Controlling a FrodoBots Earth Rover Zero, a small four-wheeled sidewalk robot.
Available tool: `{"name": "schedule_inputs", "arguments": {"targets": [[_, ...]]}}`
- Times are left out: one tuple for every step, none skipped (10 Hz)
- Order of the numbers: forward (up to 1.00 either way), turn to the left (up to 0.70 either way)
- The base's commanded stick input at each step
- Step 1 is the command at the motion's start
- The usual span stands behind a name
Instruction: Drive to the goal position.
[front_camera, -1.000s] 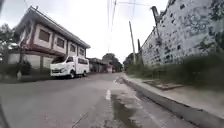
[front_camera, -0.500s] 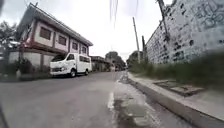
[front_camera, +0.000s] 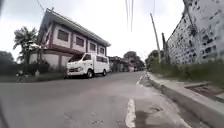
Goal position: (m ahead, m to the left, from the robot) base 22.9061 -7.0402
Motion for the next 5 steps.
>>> {"name": "schedule_inputs", "arguments": {"targets": [[1.0,-0.36],[1.0,-0.15],[1.0,-0.01],[1.0,-0.02],[1.0,-0.26]]}}
